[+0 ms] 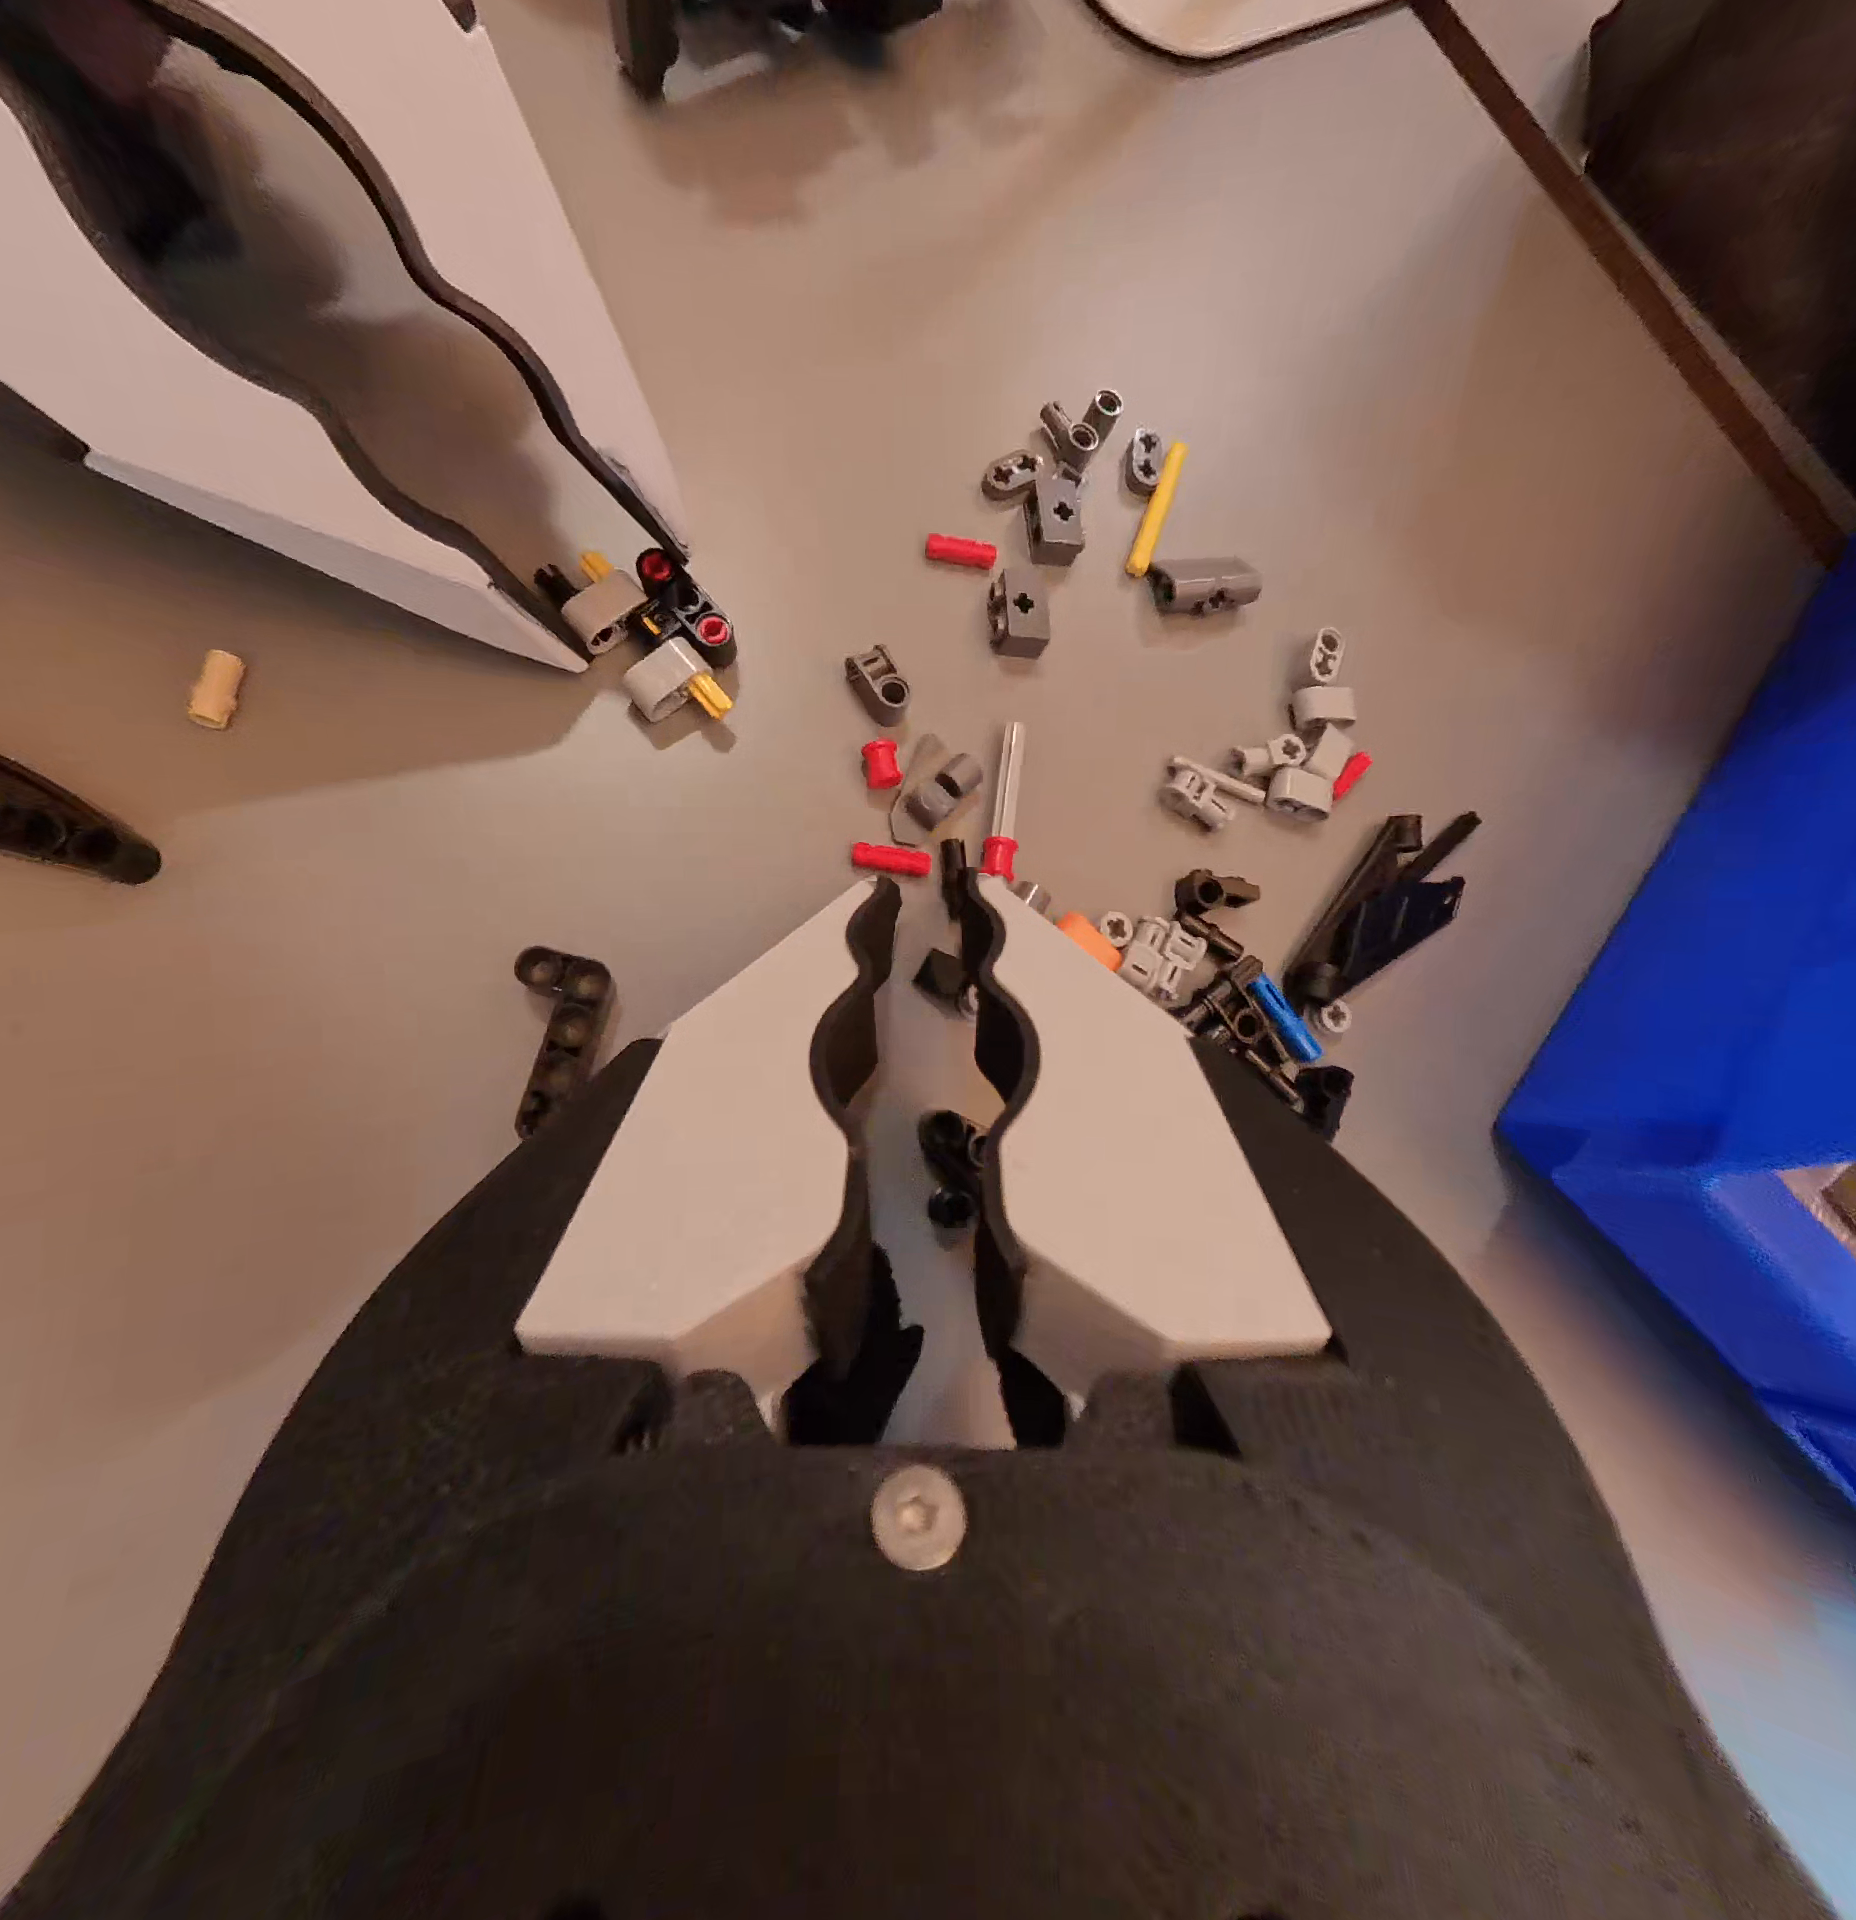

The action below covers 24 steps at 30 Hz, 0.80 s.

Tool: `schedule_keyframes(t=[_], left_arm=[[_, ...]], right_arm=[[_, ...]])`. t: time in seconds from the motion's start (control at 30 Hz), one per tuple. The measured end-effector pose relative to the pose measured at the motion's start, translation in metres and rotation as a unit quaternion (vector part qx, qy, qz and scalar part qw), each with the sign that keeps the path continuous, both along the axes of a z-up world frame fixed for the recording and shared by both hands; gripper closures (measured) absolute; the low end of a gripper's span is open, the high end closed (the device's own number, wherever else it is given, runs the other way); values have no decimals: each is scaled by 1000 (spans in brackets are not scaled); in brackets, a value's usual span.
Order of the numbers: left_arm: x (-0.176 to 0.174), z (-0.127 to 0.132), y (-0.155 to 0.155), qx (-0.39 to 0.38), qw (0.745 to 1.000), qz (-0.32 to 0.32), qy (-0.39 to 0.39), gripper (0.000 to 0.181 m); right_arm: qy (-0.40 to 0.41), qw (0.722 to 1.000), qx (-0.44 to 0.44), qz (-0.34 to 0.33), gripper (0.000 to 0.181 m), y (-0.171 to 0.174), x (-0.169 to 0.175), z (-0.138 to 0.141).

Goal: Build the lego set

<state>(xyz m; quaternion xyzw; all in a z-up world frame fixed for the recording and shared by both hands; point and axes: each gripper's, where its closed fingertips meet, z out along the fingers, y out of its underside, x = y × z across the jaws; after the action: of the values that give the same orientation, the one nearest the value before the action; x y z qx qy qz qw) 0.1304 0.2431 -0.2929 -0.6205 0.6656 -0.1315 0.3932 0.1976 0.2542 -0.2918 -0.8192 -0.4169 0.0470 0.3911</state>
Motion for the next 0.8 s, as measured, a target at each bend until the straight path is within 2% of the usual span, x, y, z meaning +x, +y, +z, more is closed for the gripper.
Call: schedule_keyframes(t=[0.2,0.33,0.57,0.63,0.8], left_arm=[[-2,0,1,-12,1000,0,-7,159],[-2,0,1,-18,1000,0,-11,159],[-6,0,-2,-19,1000,-14,-3,159],[-7,0,-5,-26,999,-23,0,159],[-12,0,-12,-39,998,-49,3,159]], right_arm=[[3,1000,-16,-17,169,5,3,-4],[26,999,-35,-14,178,3,0,-5],[49,998,-42,-16,179,0,2,-4],[53,998,-37,-2,179,-6,-1,2],[51,994,-43,88,179,-36,-33,10]])
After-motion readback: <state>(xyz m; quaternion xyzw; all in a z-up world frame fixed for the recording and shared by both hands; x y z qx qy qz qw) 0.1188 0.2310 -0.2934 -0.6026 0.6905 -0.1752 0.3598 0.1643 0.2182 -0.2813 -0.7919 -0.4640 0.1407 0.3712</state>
